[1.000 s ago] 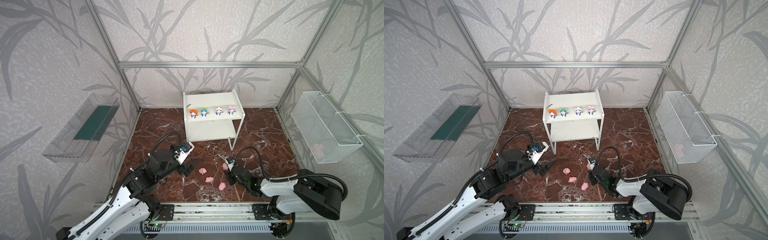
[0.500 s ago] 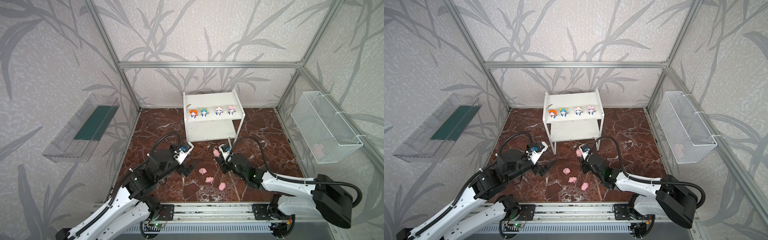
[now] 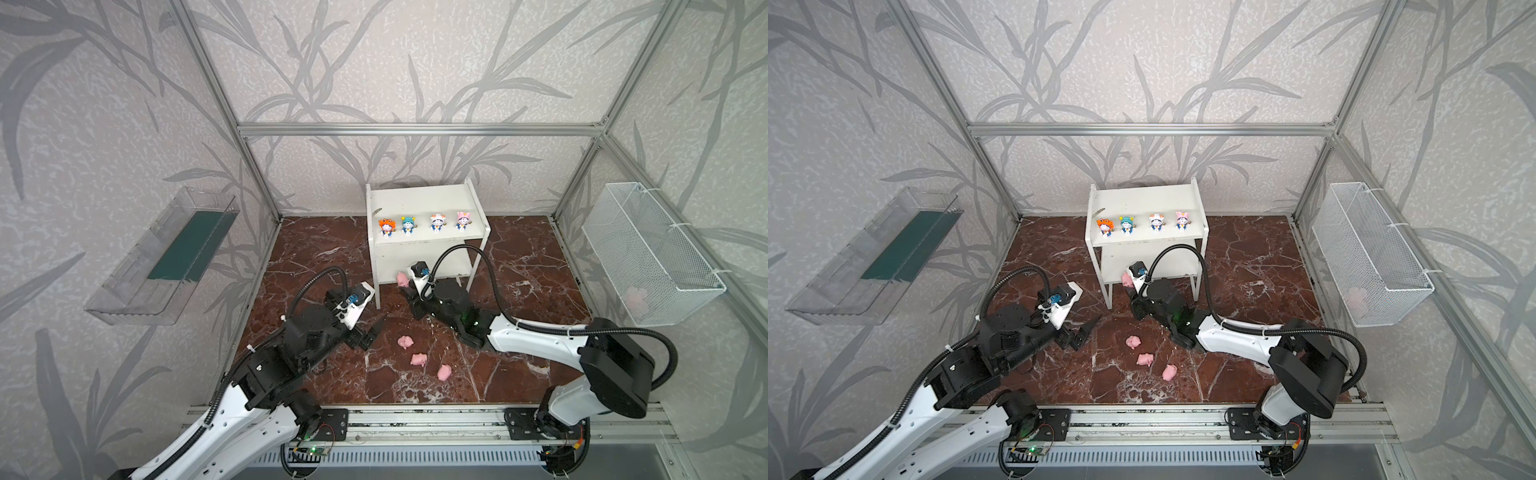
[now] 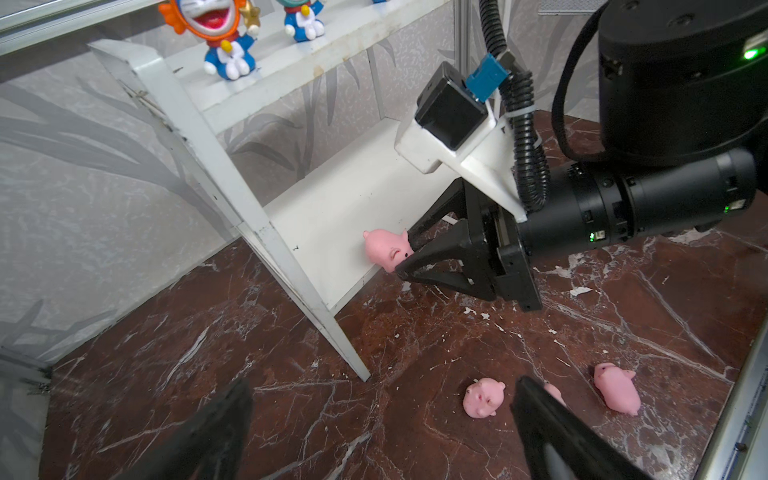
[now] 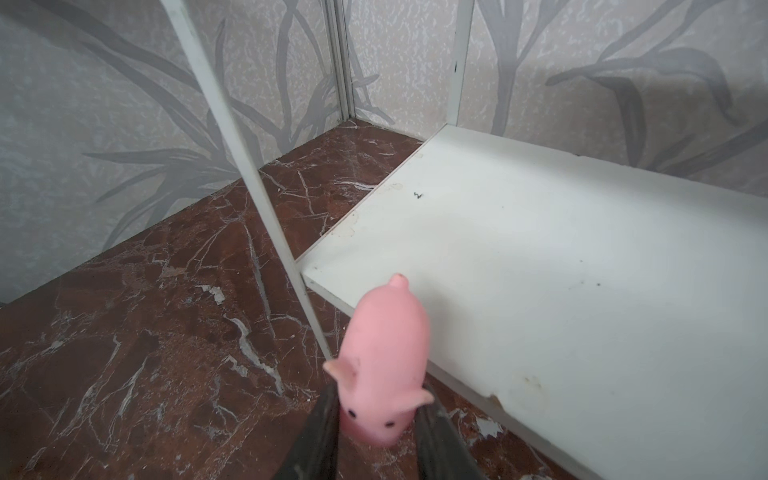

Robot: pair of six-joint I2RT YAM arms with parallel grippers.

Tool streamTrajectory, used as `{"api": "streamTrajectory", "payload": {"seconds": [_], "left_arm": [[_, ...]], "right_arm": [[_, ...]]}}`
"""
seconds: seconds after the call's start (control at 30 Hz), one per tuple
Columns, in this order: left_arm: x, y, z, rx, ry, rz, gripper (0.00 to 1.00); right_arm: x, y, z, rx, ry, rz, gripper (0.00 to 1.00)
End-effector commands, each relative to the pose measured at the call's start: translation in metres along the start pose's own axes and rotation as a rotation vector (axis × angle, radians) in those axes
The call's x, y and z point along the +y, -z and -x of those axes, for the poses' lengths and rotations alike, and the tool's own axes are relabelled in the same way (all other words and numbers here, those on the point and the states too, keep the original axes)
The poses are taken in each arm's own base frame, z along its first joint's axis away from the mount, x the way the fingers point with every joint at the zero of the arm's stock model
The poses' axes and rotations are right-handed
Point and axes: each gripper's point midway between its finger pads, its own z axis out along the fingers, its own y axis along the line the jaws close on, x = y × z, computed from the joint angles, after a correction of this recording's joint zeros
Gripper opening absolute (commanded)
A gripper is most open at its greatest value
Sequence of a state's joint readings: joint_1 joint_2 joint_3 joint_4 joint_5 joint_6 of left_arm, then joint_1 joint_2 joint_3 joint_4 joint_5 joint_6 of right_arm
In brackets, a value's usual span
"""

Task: Place and organize the plastic toys onto the shelf
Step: 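Carry the pink pig with the right gripper onto the lower shelf tier, then open the right gripper to release the pig on the lower tier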

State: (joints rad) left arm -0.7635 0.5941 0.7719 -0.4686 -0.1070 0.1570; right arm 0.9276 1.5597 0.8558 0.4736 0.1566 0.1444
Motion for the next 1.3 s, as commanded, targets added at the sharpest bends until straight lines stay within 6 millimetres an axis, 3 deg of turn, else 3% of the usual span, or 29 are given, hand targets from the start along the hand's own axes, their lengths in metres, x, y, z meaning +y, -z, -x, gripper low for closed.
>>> {"api": "streamTrajectory", "payload": {"seconds": [0.0, 0.4, 0.6, 0.9, 1.13, 1.27], "left_arm": [[0.012, 0.000, -0.014, 0.051, -0.004, 0.073, 0.99], [0.006, -0.005, -0.014, 0.034, 0.010, 0.045, 0.99], [0.006, -0.004, -0.013, 0.027, 0.012, 0.047, 0.99], [0.005, -0.003, -0.011, 0.019, 0.015, 0.040, 0.99], [0.005, -0.003, -0.012, 0.018, 0.015, 0.038, 0.99], [0.004, -0.003, -0.012, 0.016, 0.016, 0.034, 0.99]], "right_arm": [[0.004, -0.010, 0.026, -0.082, -0.003, 0.002, 0.31], [-0.002, -0.035, 0.038, -0.095, -0.001, -0.066, 0.32], [-0.007, -0.049, 0.032, -0.076, -0.004, -0.110, 0.33], [-0.007, -0.050, 0.025, -0.063, 0.000, -0.163, 0.36], [-0.001, -0.050, 0.023, -0.064, 0.000, -0.153, 0.47], [0.003, -0.048, 0.025, -0.073, -0.002, -0.129, 0.48]]}}
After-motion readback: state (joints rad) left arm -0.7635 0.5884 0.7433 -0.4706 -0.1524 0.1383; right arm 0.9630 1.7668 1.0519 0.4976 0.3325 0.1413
